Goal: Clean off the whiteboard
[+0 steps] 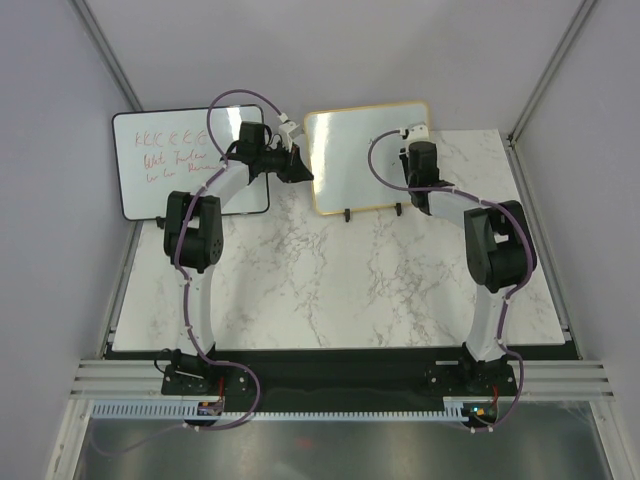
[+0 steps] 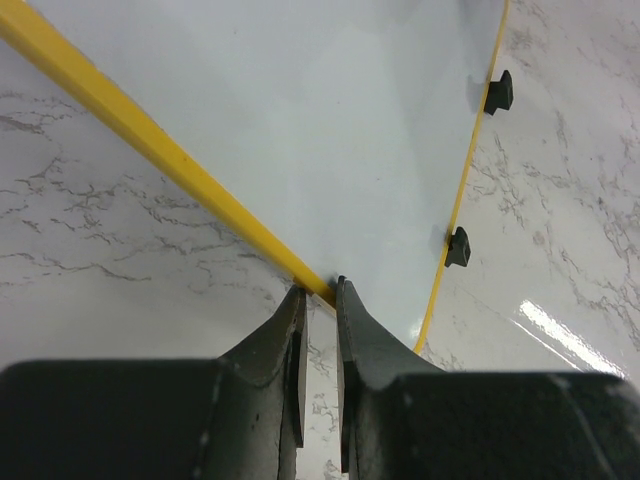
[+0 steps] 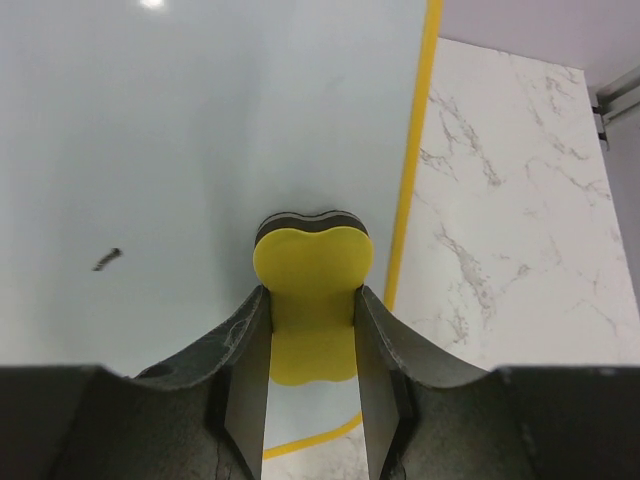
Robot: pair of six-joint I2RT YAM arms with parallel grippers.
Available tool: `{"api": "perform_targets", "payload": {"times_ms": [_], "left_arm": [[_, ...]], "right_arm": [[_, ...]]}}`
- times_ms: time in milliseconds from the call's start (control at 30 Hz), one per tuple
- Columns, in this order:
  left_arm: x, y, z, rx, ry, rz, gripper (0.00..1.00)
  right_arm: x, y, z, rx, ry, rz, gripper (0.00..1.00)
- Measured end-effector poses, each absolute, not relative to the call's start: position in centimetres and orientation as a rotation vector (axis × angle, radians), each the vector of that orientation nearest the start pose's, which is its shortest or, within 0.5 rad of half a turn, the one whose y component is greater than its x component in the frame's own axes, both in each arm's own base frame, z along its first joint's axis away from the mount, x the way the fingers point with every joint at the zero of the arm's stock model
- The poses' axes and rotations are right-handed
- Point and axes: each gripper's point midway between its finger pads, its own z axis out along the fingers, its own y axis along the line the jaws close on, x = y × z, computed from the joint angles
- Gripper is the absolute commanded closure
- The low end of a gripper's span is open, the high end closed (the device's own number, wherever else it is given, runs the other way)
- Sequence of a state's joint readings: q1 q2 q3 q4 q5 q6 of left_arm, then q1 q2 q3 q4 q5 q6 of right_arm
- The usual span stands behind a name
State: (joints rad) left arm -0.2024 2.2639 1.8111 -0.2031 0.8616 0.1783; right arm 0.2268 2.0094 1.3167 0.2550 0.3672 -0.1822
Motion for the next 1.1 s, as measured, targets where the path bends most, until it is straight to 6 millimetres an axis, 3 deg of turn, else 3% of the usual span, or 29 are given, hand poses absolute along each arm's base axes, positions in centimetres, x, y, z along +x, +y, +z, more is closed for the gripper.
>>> {"api": "perform_targets", "payload": {"times_ms": [133, 300, 433, 567, 800, 867, 967, 1100], "left_arm": [[52.6, -23.9, 11.2, 0.848, 1.945, -0.963, 0.98], [52.6, -23.8, 11.1, 0.846, 1.948, -0.957, 0.98], [52.8, -23.8, 11.1, 0.842, 1.95, -0.948, 0.98], [52.8, -23.7, 11.2, 0.842, 1.95, -0.945, 0.98], [52.9, -23.8, 11.4, 0.845, 1.945, -0.947, 0.98], [52.9, -23.9, 11.4, 0.845, 1.944, -0.947, 0.98], [52.9, -23.8, 11.4, 0.845, 1.942, -0.947, 0.98], [52.9, -23.8, 11.4, 0.845, 1.944, -0.947, 0.98]], "right_arm": [[55.7, 8.9, 11.1, -0.17, 1.945, -0.266, 1.0], [54.9, 15.4, 11.6, -0.271, 1.907, -0.152, 1.0], [55.2, 18.5, 12.3, -0.31, 1.879, -0.105, 1.0], [55.8, 16.9, 12.5, -0.258, 1.883, -0.117, 1.0], [56.8, 8.1, 12.3, -0.073, 1.904, -0.264, 1.0], [56.7, 6.8, 11.7, -0.045, 1.917, -0.287, 1.0], [56.6, 7.1, 11.7, -0.045, 1.917, -0.284, 1.0], [56.1, 10.3, 11.8, -0.1, 1.908, -0.248, 1.0]]}}
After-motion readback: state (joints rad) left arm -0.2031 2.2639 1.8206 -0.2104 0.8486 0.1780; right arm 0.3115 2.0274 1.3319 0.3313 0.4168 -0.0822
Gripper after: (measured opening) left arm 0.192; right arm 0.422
